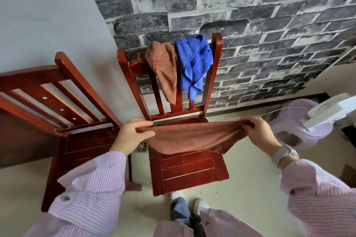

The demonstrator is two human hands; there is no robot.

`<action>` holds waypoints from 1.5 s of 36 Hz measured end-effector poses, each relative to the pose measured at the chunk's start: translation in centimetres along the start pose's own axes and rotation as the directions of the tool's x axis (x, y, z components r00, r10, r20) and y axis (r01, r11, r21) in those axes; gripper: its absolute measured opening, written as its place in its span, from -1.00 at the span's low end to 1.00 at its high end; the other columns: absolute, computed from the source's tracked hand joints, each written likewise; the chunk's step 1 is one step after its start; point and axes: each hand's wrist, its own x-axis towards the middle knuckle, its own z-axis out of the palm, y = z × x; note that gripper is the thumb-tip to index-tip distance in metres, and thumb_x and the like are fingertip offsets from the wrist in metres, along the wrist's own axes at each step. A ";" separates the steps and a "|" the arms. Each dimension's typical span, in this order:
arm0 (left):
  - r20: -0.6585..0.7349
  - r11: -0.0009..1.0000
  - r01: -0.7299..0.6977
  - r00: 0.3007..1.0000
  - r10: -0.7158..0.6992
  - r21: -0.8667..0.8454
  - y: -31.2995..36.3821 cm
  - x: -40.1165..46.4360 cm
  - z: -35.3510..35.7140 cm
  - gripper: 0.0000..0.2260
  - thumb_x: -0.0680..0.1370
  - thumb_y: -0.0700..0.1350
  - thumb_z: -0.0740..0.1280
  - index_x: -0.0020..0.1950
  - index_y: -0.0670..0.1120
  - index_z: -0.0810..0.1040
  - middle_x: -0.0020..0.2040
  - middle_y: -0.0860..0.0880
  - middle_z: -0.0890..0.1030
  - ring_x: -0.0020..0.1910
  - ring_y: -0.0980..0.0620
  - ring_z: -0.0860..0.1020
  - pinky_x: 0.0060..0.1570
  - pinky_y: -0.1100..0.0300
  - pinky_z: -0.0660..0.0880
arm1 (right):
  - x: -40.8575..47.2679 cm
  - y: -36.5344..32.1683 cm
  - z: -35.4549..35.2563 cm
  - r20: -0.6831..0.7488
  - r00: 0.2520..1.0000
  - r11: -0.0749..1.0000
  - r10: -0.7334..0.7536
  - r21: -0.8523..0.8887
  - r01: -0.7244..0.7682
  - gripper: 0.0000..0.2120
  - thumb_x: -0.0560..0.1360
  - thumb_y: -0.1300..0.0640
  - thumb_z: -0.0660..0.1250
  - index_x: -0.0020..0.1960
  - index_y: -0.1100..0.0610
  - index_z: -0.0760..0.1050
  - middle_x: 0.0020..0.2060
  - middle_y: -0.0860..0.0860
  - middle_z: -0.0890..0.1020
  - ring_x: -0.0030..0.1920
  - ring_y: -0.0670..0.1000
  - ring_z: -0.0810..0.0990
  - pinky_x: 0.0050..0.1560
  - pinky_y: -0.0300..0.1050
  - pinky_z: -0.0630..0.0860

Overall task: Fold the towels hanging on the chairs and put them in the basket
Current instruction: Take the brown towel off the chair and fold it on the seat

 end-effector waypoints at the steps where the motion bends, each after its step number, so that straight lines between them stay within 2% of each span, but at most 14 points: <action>1: 0.021 0.995 -0.017 1.000 0.015 0.096 -0.1 -0.2 0.3 -0.72 0.39 -0.18 0.46 0.10 -0.05 0.61 0.03 0.03 0.51 0.06 0.11 0.46 0.14 0.29 0.29 | 0.1 0.1 0.0 -0.010 1.000 1.000 0.014 0.018 -0.014 -0.73 0.44 0.38 0.25 0.10 0.25 0.56 0.04 0.26 0.56 0.09 0.23 0.51 0.19 -0.05 0.36; 4: 0.034 0.940 -0.074 0.997 0.066 0.333 -0.5 -1.1 1.4 -0.68 0.44 -0.19 0.42 0.18 -0.13 0.57 0.02 0.02 0.44 0.06 0.11 0.38 0.14 0.29 0.25 | 0.1 0.3 -0.3 -0.011 1.000 0.999 0.019 0.035 -0.019 -0.71 0.44 0.39 0.24 0.14 0.26 0.54 0.08 0.26 0.52 0.12 0.23 0.49 0.23 -0.04 0.35; 6: -0.015 0.909 -0.091 0.994 0.107 0.408 -0.8 -1.7 1.9 -0.73 0.48 -0.22 0.37 0.18 -0.18 0.57 0.01 -0.02 0.45 0.08 0.07 0.38 0.21 0.25 0.27 | -0.1 0.5 -0.6 -0.001 1.000 1.000 0.005 0.026 -0.005 -0.71 0.45 0.38 0.25 0.15 0.27 0.53 0.08 0.26 0.49 0.11 0.23 0.49 0.23 -0.09 0.34; 15: -0.287 0.859 -0.032 0.936 0.205 0.511 0.3 1.1 2.0 -0.79 0.54 -0.25 0.26 0.12 -0.24 0.59 0.02 -0.22 0.58 0.07 -0.19 0.45 0.13 0.04 0.35 | 2.8 0.1 -0.4 -0.010 0.995 0.993 -0.094 -0.075 0.093 -0.78 0.50 0.30 0.23 0.11 0.32 0.52 0.03 0.30 0.50 0.08 0.28 0.47 0.13 -0.06 0.33; 22: -0.478 0.868 0.020 0.841 0.254 0.496 0.4 3.6 0.2 -0.81 0.55 -0.24 0.22 0.04 -0.23 0.60 -0.06 -0.22 0.59 -0.01 -0.22 0.44 -0.01 -0.02 0.38 | 5.7 -2.6 -0.3 -0.163 0.973 0.986 -0.167 -0.029 0.164 -0.80 0.52 0.20 0.23 0.09 0.27 0.49 0.03 0.24 0.50 0.05 0.25 0.49 0.05 0.01 0.39; 27: -0.525 0.766 0.025 0.743 0.415 0.642 -0.8 3.6 -0.4 -0.80 0.50 -0.28 0.24 0.05 -0.20 0.60 -0.05 -0.16 0.64 0.06 -0.19 0.42 0.00 -0.07 0.42 | 5.1 -3.1 0.3 -0.304 0.916 0.964 -0.261 -0.034 0.263 -0.84 0.49 0.21 0.29 0.02 0.28 0.49 0.01 0.21 0.45 -0.08 0.26 0.51 -0.14 0.04 0.45; 30: -0.476 0.680 -0.021 0.698 0.534 0.733 -2.6 3.2 0.8 -0.81 0.46 -0.30 0.29 0.03 -0.16 0.59 -0.05 -0.10 0.63 0.07 -0.12 0.40 -0.01 -0.08 0.39 | 4.1 -1.8 2.2 -0.326 0.889 0.943 -0.322 -0.028 0.331 -0.86 0.47 0.30 0.28 0.02 0.31 0.45 0.04 0.24 0.43 -0.10 0.28 0.50 -0.22 0.05 0.44; 34: -0.328 0.639 -0.069 0.813 0.481 0.766 -8.3 1.7 4.7 -0.77 0.40 -0.31 0.40 0.03 -0.13 0.60 -0.03 -0.08 0.63 0.07 -0.12 0.46 -0.03 -0.05 0.38 | 2.4 2.9 6.9 -0.195 0.922 0.942 -0.333 -0.040 0.332 -0.85 0.45 0.37 0.27 0.02 0.33 0.43 0.06 0.23 0.47 -0.13 0.28 0.54 -0.26 0.06 0.49; 38: -0.186 0.657 -0.109 0.913 0.363 0.746 -15.5 -0.5 9.6 -0.68 0.30 -0.36 0.47 0.00 -0.11 0.64 -0.05 -0.05 0.63 0.04 -0.04 0.46 -0.10 0.00 0.44 | 0.0 9.4 12.5 0.023 0.983 0.981 -0.180 -0.073 0.181 -0.88 0.47 0.32 0.28 0.00 0.27 0.46 0.04 0.17 0.50 -0.17 0.30 0.56 -0.20 0.15 0.52; 41: -0.085 0.674 -0.131 0.957 0.278 0.727 -19.9 -2.2 13.3 -0.65 0.24 -0.39 0.48 -0.03 -0.11 0.66 -0.05 -0.07 0.65 -0.02 -0.10 0.58 -0.11 0.07 0.46 | -1.6 13.6 16.3 0.195 0.979 0.990 -0.063 -0.115 0.087 -0.92 0.46 0.30 0.28 -0.05 0.24 0.49 0.01 0.14 0.51 -0.15 0.28 0.55 -0.14 0.11 0.51; 44: 0.007 0.696 -0.147 0.980 0.200 0.703 -23.0 -3.9 16.4 -0.69 0.23 -0.42 0.46 -0.08 -0.16 0.67 -0.09 -0.13 0.66 -0.09 -0.14 0.61 -0.11 0.09 0.47 | -3.2 16.9 19.2 0.324 0.945 0.989 0.050 -0.149 -0.001 -0.90 0.45 0.32 0.29 -0.05 0.25 0.55 0.00 0.15 0.51 -0.07 0.21 0.54 -0.07 -0.02 0.45; 49: 0.166 0.725 -0.145 0.985 0.042 0.673 -26.7 -5.9 20.0 -0.70 0.22 -0.44 0.48 -0.13 -0.18 0.68 -0.15 -0.13 0.68 -0.21 -0.14 0.64 -0.18 0.05 0.56 | -5.8 20.0 22.3 0.463 0.871 0.971 0.166 -0.233 -0.061 -0.85 0.48 0.29 0.27 0.01 0.26 0.56 0.01 0.17 0.52 0.01 0.21 0.51 0.03 -0.03 0.43; 51: 0.235 0.757 -0.089 0.968 -0.086 0.647 -27.7 -6.7 21.0 -0.76 0.33 -0.38 0.43 -0.05 -0.17 0.67 -0.07 -0.12 0.68 -0.14 -0.14 0.63 -0.09 0.06 0.56 | -6.5 21.0 23.2 0.511 0.837 0.958 0.197 -0.280 -0.055 -0.83 0.49 0.29 0.24 0.02 0.26 0.55 0.05 0.17 0.52 0.06 0.20 0.50 0.07 -0.06 0.41; 54: 0.353 0.784 -0.009 0.896 -0.269 0.620 -29.4 -7.3 21.7 -0.72 0.50 -0.23 0.28 0.18 -0.09 0.58 0.19 -0.03 0.58 0.14 -0.06 0.53 0.17 0.08 0.44 | -7.3 21.9 24.0 0.621 0.738 0.934 0.265 -0.356 -0.036 -0.69 0.49 0.32 0.15 0.16 0.17 0.52 0.19 0.12 0.48 0.23 0.14 0.43 0.24 -0.06 0.37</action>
